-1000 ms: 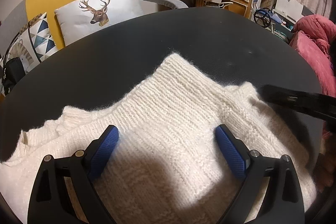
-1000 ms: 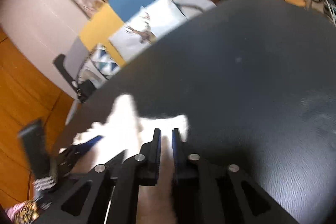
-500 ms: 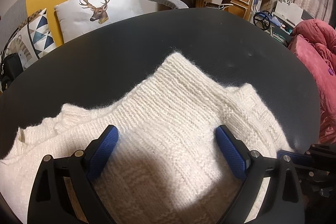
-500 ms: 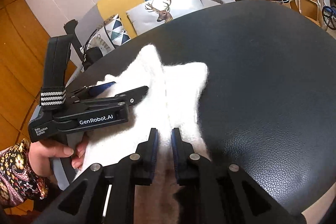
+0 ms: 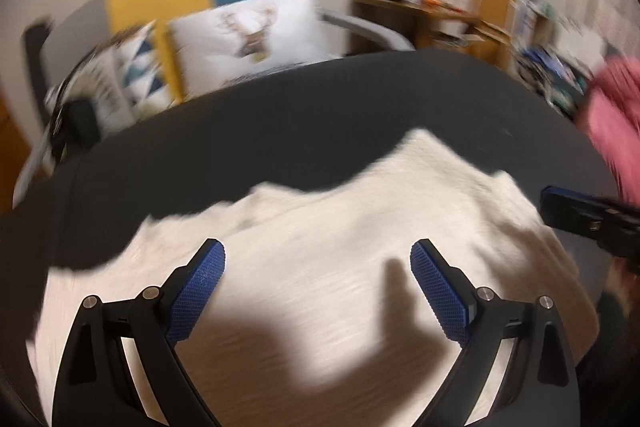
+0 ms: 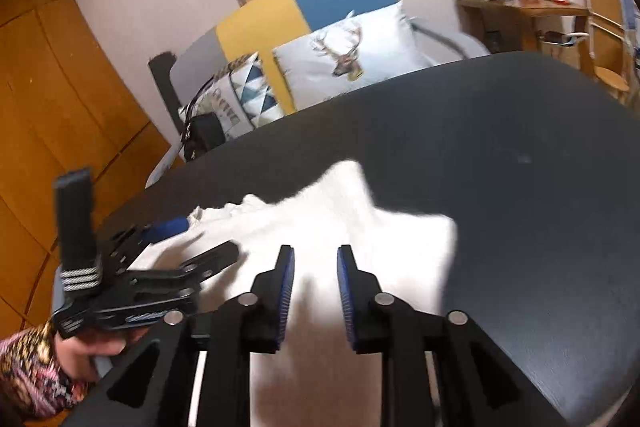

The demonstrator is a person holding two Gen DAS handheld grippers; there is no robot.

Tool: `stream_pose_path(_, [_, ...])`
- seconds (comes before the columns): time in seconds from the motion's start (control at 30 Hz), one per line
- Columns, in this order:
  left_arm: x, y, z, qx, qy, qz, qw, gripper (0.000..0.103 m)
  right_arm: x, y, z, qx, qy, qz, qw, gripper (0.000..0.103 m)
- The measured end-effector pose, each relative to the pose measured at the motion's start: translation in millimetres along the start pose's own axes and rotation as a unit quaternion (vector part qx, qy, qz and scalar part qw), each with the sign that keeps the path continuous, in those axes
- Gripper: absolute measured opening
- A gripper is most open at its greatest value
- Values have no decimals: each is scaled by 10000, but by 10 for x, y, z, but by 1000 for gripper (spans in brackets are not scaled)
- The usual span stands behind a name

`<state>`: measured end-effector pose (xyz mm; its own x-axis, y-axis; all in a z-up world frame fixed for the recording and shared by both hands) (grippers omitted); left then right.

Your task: Fold clothes

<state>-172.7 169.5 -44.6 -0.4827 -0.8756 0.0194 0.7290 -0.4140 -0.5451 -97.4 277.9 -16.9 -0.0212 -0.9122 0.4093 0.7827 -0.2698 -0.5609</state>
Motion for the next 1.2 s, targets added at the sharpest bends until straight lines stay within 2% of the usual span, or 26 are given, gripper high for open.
stream_pose_path(0.1, [369, 118, -93, 91, -368, 472, 9982, 96, 159, -98, -328, 237, 254, 463, 9983, 22])
stream_pose_path(0.17, [450, 175, -170, 146, -269, 620, 9976, 96, 206, -141, -564, 405, 468, 789, 9950, 22])
stream_pose_path(0.2, [490, 203, -208, 174, -220, 694, 9972, 96, 173, -156, -695, 528, 724, 876, 9921, 22])
stream_pose_path(0.3, [544, 252, -288, 253, -95, 809, 9964, 96, -27, -137, -888, 737, 974, 683, 9902, 20])
stream_pose_path(0.4, [529, 249, -333, 292, 28, 823, 9962, 98, -256, -138, -873, 597, 1101, 222, 9919, 18])
stream_pose_path(0.53, [522, 239, -352, 264, 100, 819, 9962, 98, -407, -106, -849, 471, 882, -152, 9949, 16])
stream_pose_path(0.67, [521, 263, -331, 231, 141, 838, 9961, 98, -344, -116, -724, 490, 968, -161, 9940, 19])
stream_pose_path(0.7, [523, 266, -329, 224, 150, 841, 9961, 98, -284, -124, -655, 401, 1019, -162, 9939, 20])
stream_pose_path(0.77, [526, 266, -328, 215, 163, 846, 9960, 98, 18, -107, -552, 164, 717, 53, 9973, 23])
stream_pose_path(0.83, [532, 261, -329, 214, 171, 850, 9960, 98, 285, -8, -599, 240, 489, 331, 9980, 23])
stream_pose_path(0.9, [534, 262, -322, 206, 195, 862, 9959, 98, 417, 82, -713, 354, 472, 511, 9970, 23])
stream_pose_path(1.0, [542, 267, -307, 187, 245, 889, 9956, 98, 330, 188, -950, 506, 775, 636, 9937, 23])
stream_pose_path(1.1, [543, 270, -285, 197, 236, 892, 9955, 98, 251, 202, -981, 260, 520, 494, 9971, 24])
stream_pose_path(1.2, [563, 305, -200, 232, 170, 873, 9958, 99, 226, 215, -990, 228, 450, 467, 9976, 24])
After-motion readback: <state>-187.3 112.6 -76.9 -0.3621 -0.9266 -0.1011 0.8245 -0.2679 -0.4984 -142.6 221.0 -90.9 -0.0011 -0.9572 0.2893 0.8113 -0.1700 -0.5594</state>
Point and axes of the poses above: each gripper's, at about its wrist camera, not at the fingertips, and z roughly against the way its jaws point, x to its left, y to its underside, the point moved 10 cm from there along -z, roughly the way its jaws point, and after that the axes turned 9 degrees about x, right-handed, at the moved point
